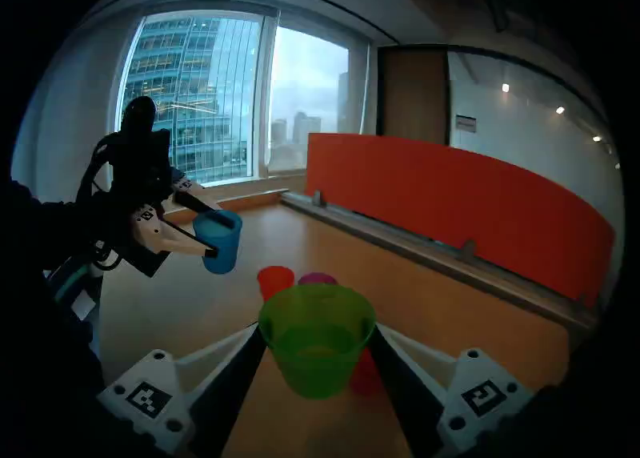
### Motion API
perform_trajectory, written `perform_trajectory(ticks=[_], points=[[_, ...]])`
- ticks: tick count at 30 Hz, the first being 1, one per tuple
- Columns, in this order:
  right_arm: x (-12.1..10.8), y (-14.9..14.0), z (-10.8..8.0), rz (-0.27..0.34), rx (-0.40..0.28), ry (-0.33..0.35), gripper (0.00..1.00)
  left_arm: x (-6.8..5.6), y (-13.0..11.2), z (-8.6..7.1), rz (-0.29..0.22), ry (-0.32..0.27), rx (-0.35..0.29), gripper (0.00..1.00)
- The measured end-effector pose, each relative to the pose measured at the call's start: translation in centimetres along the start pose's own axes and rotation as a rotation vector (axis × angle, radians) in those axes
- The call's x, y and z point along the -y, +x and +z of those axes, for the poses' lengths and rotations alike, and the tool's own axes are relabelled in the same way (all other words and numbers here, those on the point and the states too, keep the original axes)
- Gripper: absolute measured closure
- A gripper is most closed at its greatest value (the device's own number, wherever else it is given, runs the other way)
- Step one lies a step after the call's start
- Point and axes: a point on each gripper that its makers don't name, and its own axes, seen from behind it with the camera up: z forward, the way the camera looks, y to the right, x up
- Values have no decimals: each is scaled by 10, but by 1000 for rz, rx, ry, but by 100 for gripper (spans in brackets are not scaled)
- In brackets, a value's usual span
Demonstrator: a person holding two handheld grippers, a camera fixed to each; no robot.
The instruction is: Pour water
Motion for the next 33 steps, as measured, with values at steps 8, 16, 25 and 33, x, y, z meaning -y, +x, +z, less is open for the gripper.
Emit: perform_trajectory(ticks=[8, 16, 25, 33], points=[[-3, -18, 6, -6, 63, 13, 10, -3, -22, 8, 28, -31, 64, 13], [-2, -38, 12, -21, 127, 30, 10, -4, -46, 16, 58, -53, 139, 13], [1, -56, 21, -38, 185, 47, 10, -3, -70, 26, 72, -80, 218, 13], [5, -71, 30, -40, 225, 67, 10, -3, -91, 36, 78, -93, 272, 13]])
